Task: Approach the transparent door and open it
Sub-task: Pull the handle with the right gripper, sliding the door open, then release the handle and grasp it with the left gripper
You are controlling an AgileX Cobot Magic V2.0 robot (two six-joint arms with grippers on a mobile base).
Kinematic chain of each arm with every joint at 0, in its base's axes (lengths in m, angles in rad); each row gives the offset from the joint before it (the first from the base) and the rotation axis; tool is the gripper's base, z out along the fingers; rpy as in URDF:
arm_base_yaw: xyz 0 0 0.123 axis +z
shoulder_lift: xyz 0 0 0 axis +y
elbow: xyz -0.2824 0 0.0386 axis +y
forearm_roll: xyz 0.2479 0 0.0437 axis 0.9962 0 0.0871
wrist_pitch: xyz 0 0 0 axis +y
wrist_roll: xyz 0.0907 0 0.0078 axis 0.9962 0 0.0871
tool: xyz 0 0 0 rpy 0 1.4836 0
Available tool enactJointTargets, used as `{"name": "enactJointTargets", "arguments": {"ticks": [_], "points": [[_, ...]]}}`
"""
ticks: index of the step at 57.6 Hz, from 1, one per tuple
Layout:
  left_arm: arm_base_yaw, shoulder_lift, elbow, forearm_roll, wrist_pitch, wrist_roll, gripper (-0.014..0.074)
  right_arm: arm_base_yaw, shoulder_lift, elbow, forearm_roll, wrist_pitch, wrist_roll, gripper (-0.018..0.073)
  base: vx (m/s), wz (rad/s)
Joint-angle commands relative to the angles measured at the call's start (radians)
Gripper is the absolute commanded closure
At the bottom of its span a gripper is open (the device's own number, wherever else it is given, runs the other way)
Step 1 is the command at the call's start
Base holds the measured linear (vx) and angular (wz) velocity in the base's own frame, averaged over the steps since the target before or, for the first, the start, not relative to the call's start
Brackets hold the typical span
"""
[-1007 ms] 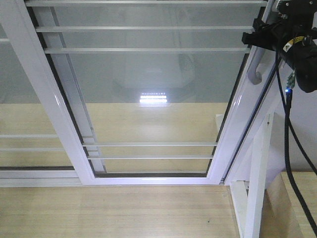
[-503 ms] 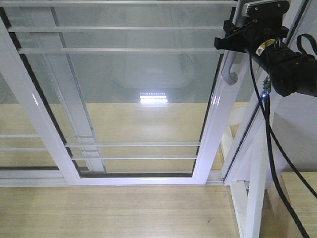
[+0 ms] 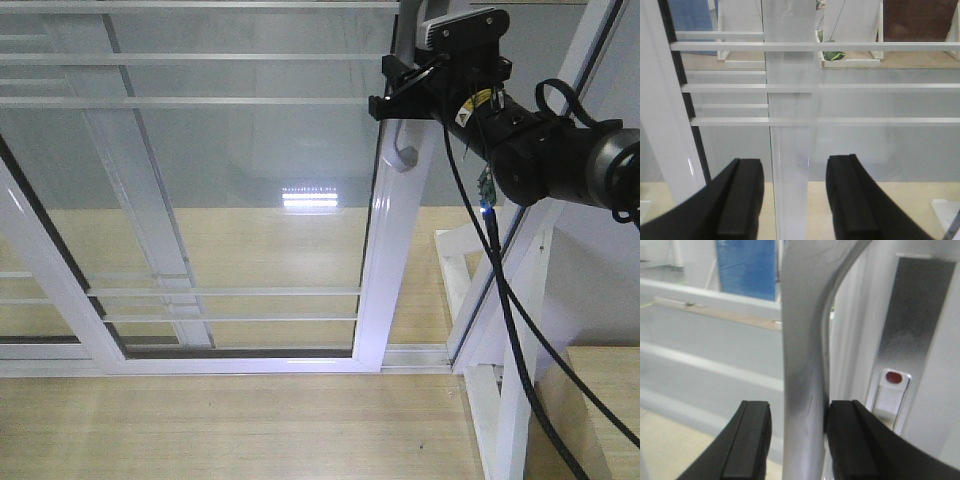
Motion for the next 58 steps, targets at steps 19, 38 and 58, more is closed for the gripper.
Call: {"name": "enactJointTargets", "arguments": {"ticks": [19, 38, 58], "points": [[-0.004, -0.006, -0.033, -0.003, -0.09, -0.005, 0.0163, 0.006, -0.306, -0.013, -0.016, 0.518, 0.051, 0.0215, 0.0, 0.0], [-0.006, -0.006, -0.033, -0.002, -0.059, 0.065, 0.0163, -0.046, -0.763, 0.326, 0.031, 0.638, 0.076, 0.0215, 0.0, 0.0], [-0.103, 0.072, -0.032, -0.003, -0.07, 0.063, 0.0163, -0.055, -1.022, 0.416, -0.025, 0.824, 0.075, 0.0215, 0.0, 0.0]]}}
